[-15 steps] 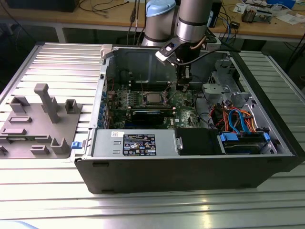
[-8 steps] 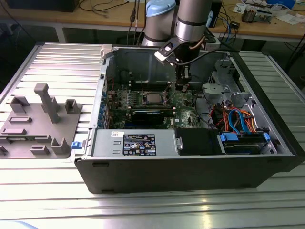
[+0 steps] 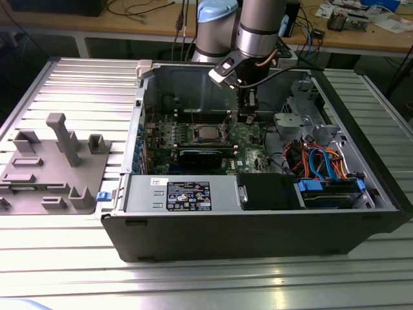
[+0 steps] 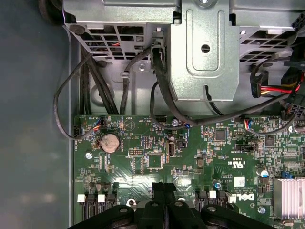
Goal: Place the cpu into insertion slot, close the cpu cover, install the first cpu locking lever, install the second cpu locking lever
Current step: 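Close the cpu cover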
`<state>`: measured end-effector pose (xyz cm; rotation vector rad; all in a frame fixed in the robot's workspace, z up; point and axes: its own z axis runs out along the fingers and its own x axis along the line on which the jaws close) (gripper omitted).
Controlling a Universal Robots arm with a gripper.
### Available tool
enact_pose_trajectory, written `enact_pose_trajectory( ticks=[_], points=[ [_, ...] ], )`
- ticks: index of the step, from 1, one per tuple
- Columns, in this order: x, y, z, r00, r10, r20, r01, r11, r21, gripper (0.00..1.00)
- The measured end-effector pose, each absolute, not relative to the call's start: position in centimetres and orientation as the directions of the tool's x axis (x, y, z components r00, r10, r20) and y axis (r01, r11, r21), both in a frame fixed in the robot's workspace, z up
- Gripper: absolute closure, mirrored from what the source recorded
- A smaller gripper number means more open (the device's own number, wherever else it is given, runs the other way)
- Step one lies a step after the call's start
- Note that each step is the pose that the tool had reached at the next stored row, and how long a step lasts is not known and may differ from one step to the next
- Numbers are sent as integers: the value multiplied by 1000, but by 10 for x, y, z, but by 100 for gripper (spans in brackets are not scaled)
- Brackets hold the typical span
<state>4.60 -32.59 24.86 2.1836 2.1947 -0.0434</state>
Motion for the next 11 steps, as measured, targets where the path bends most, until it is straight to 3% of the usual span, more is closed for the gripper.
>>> enact_pose_trajectory(
  ticks=[11],
  points=[
    [43, -326, 249, -5, 999, -52, 1000, 5, 12, 89]
  ],
)
